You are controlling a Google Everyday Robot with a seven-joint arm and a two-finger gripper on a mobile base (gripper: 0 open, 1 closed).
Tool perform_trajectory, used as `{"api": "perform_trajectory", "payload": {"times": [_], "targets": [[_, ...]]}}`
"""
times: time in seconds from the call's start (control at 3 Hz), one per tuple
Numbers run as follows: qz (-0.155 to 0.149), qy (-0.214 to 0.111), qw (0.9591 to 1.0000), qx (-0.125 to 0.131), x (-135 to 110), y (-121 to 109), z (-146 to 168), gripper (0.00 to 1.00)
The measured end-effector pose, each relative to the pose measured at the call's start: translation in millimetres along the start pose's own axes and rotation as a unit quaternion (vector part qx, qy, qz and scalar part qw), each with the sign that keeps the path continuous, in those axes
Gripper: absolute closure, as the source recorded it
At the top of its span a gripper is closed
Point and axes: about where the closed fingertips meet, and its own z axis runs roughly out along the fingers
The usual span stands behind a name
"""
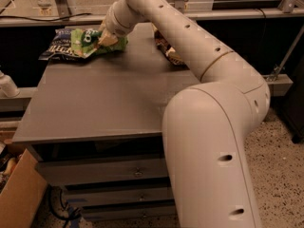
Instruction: Move green rice chip bag near blue chip bag
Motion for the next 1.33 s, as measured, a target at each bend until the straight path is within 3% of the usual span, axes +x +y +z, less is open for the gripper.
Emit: {"api": "perform_trajectory", "payload": {"times": [0.67,1.0,1.33], "targets": [[0.014,-0.011,0.9998,-0.007,0,8,4,0.12],[0.023,-0.016,0.9996,-0.010,0,14,5,0.00],[0.029,-0.020,0.9994,-0.004,-2,17,-3,0.00]]}}
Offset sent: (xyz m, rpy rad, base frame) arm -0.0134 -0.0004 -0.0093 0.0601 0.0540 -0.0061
